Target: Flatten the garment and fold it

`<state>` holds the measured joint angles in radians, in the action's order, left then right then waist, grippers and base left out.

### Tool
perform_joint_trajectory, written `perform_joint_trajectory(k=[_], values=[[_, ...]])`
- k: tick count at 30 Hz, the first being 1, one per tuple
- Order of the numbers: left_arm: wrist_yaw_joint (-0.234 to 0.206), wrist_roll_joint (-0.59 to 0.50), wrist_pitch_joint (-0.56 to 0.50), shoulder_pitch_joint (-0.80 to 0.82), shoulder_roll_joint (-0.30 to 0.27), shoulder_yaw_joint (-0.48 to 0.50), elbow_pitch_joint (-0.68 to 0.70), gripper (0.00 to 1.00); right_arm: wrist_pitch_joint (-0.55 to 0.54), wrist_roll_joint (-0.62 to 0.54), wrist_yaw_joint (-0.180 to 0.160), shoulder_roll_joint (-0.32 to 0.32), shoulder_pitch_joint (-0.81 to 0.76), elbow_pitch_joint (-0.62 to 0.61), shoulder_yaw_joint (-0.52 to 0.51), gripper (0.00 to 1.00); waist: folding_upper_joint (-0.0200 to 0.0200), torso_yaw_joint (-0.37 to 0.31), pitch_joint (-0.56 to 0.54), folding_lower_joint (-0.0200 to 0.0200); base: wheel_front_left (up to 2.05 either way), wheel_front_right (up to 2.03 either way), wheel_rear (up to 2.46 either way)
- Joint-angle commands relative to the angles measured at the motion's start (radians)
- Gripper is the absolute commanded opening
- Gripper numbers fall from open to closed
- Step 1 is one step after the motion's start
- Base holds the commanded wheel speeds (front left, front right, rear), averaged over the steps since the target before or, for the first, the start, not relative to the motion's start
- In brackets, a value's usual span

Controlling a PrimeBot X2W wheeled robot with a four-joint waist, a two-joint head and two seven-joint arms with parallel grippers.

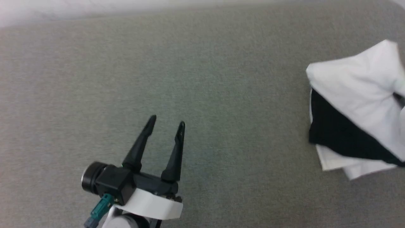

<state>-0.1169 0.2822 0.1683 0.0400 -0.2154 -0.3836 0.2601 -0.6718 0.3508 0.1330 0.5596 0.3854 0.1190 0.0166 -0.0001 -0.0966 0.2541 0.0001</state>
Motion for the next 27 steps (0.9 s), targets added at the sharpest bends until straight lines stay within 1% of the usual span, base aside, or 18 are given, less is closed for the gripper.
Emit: perform_joint_trajectory(k=[1,7,15,19,27], values=[[-0.005,-0.016,-0.004,0.031,-0.006,0.0,0.009,1.0,0.017,-0.009,-0.002,0.021,0.038,0.009,0.009,0.0,0.0001,-0.072,0.091,-0.0001,0.0,0.0,0.0],[-0.004,-0.051,-0.032,0.109,-0.021,0.0,0.037,1.0,0.075,-0.039,-0.002,0.12,0.137,0.072,0.055,0.0,0.0001,-0.107,0.196,-0.0001,0.0,0.0,0.0],[-0.013,-0.103,-0.07,0.179,-0.041,-0.004,0.085,1.0,0.147,-0.056,-0.002,0.216,0.242,0.181,0.089,0.0,0.0001,-0.122,0.328,-0.0001,0.0,0.0,0.0],[-0.017,-0.124,-0.09,0.206,-0.05,-0.007,0.102,1.0,0.186,-0.083,-0.002,0.238,0.298,0.24,0.095,0.0,0.0001,-0.132,0.384,-0.0001,0.0,0.0,0.0],[-0.012,-0.149,-0.117,0.253,-0.058,-0.02,0.113,1.0,0.249,-0.152,-0.002,0.246,0.38,0.37,0.091,0.0,0.0001,-0.137,0.446,-0.0001,0.0,0.0,0.0]])
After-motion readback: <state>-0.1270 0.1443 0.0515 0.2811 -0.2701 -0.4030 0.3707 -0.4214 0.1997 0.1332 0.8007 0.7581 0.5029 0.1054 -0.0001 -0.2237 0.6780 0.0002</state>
